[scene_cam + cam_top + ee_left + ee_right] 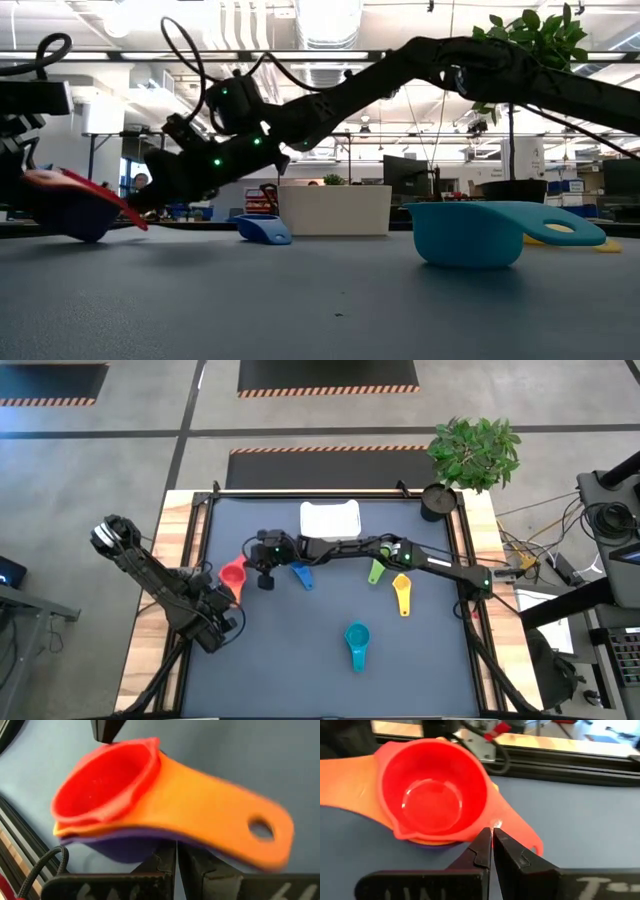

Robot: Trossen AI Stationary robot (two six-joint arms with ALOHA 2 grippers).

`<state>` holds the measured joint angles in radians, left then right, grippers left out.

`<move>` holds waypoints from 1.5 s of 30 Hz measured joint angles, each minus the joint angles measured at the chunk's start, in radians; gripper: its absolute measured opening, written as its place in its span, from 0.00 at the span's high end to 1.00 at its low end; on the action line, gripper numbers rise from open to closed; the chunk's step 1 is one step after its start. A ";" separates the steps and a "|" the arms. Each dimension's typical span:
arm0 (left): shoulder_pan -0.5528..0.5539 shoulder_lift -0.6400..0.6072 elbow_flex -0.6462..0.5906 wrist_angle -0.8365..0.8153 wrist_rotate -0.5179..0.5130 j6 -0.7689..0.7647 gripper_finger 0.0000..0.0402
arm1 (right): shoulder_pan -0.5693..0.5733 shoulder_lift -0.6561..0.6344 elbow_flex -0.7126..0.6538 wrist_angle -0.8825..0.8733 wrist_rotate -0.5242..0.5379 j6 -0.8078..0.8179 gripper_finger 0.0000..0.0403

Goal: Nest measuring cups in basket
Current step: Stack the red measuring cup on top of the orange measuring cup

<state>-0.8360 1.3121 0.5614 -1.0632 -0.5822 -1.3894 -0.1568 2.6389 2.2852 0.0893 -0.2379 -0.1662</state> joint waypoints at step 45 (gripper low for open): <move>0.003 0.017 0.113 0.084 -0.333 -0.125 1.00 | 0.052 -0.067 0.071 -0.184 -0.235 0.085 0.98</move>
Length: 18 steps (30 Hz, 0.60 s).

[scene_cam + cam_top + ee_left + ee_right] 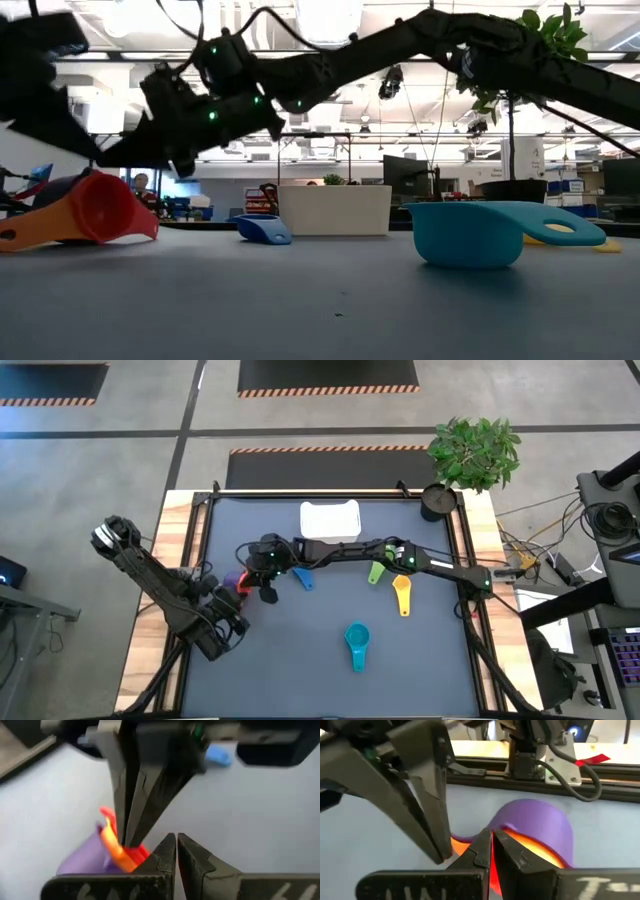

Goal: Nest measuring cups in basket
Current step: Stack the red measuring cup on top of the orange measuring cup

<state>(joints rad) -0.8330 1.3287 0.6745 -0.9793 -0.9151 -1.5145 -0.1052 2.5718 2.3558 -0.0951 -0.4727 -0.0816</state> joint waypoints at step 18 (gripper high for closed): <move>0.010 0.008 0.166 -0.256 0.042 0.141 1.00 | -0.045 -0.129 0.001 -0.258 0.040 -0.118 0.98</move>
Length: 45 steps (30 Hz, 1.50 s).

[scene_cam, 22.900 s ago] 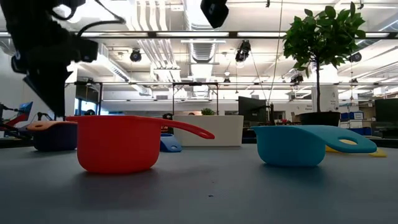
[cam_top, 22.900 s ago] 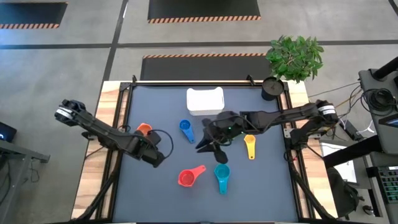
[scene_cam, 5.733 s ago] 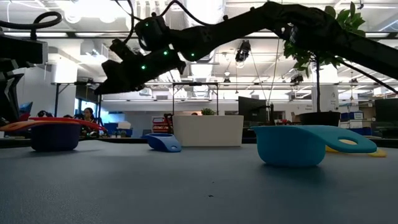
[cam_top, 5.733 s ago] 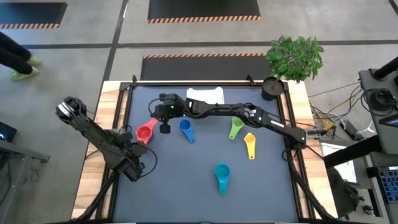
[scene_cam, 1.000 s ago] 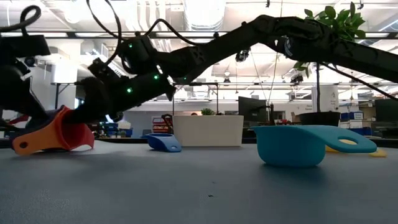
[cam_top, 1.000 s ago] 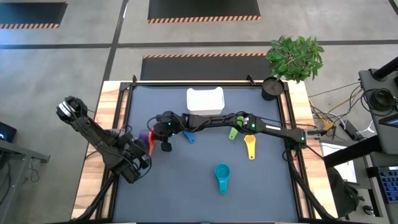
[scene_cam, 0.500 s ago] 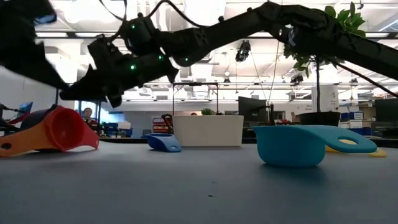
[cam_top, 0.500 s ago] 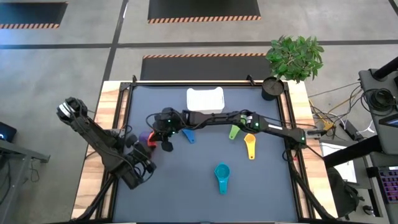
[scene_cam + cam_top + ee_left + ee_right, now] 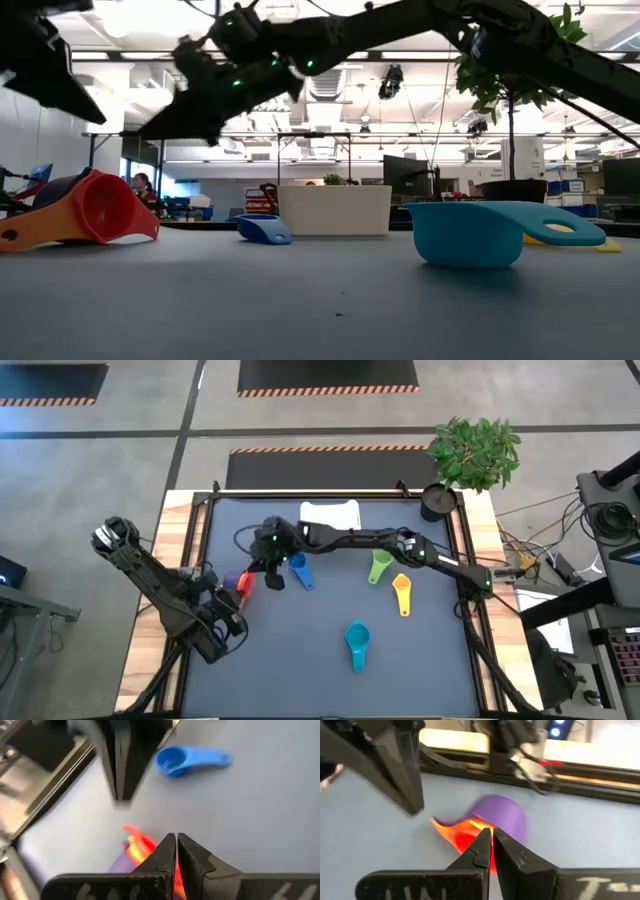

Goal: Nest measuring cups in basket
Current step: Stack the red measuring cup on top of the orange measuring cup

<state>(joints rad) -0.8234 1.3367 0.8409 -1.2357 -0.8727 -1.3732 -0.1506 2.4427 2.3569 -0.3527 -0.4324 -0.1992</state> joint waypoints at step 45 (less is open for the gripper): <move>0.674 0.150 0.163 0.068 0.620 0.842 1.00 | -0.158 -0.399 -0.002 -0.664 -0.021 -0.245 0.98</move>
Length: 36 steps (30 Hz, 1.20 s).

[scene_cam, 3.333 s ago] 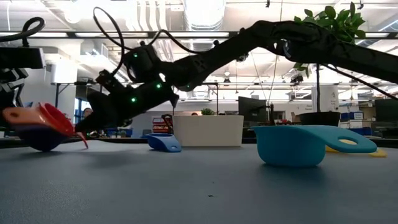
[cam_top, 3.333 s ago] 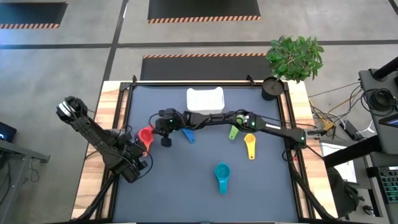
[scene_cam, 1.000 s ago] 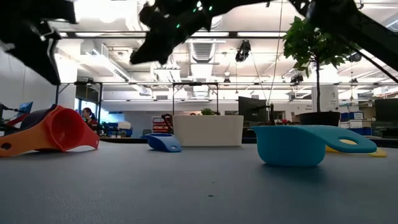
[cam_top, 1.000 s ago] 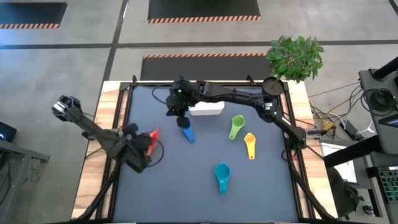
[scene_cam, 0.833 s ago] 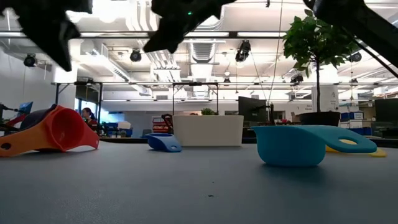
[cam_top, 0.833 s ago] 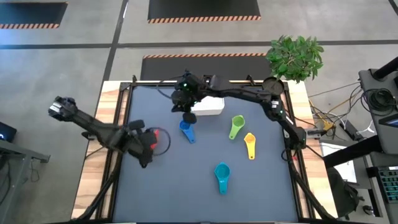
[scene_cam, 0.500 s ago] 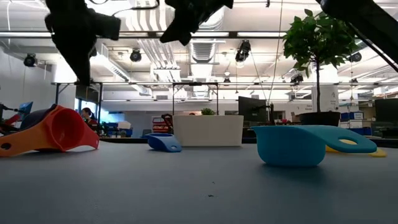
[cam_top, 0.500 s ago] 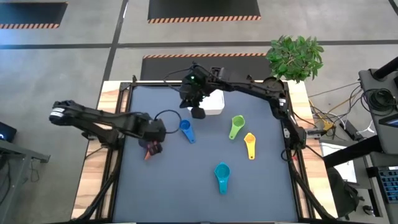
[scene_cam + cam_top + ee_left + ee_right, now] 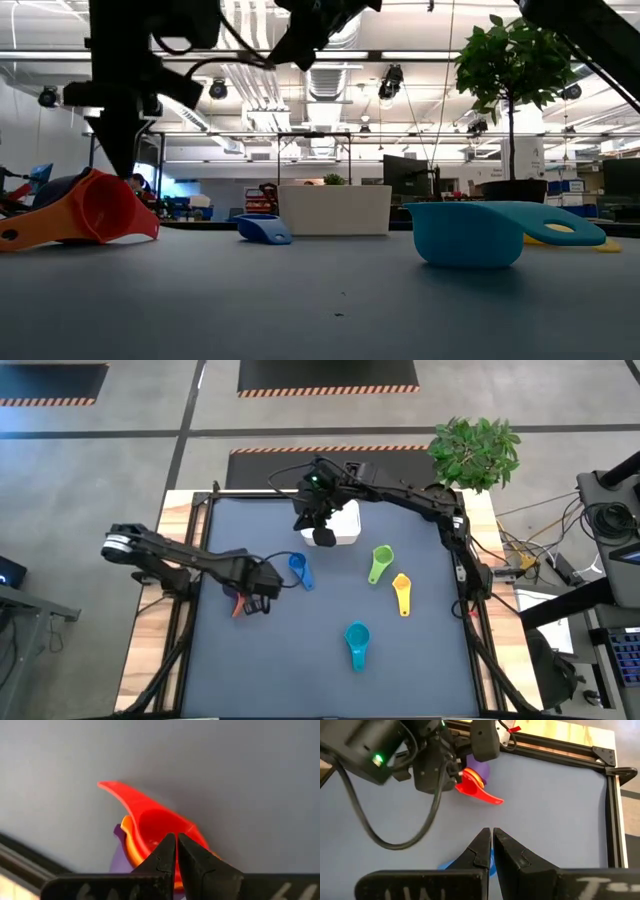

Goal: Nest measuring cups in basket
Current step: Stack the red measuring cup on top of the orange measuring cup

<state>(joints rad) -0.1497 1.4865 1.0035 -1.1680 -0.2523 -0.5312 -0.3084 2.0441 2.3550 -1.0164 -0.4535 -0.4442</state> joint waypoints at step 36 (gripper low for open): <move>-0.080 -0.033 0.167 -0.257 -0.014 0.463 1.00 | -0.018 -0.003 0.000 -0.016 -0.001 -0.039 0.98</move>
<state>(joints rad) -0.2298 1.4534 1.1708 -1.4246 -0.2664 -0.0682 -0.3261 2.0412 2.3551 -1.0328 -0.4540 -0.4834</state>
